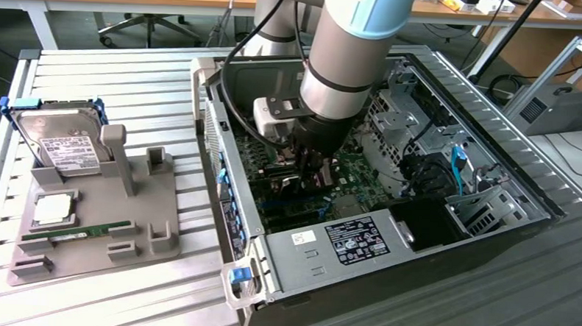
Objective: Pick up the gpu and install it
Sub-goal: 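Insert the gpu into the slot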
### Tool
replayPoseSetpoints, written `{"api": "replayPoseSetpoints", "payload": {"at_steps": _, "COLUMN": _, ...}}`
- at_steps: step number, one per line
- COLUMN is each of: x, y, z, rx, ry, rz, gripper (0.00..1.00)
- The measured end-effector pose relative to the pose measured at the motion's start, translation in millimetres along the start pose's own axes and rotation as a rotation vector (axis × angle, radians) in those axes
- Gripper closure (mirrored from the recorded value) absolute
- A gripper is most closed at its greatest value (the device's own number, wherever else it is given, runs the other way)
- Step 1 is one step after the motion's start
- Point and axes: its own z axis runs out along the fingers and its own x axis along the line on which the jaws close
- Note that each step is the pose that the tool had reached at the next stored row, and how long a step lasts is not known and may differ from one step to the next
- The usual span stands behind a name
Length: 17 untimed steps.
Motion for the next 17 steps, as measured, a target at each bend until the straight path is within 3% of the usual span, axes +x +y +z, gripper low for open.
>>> {"api": "replayPoseSetpoints", "payload": {"at_steps": 4, "x": -0.1, "y": 0.1, "z": 0.4, "rx": -0.0002, "ry": -0.0141, "rz": 0.000, "gripper": 0.73}}
{"api": "replayPoseSetpoints", "payload": {"at_steps": 17, "x": 0.2, "y": 0.1, "z": 1.1, "rx": -0.0001, "ry": -0.0142, "rz": 0.000, "gripper": 0.73}}
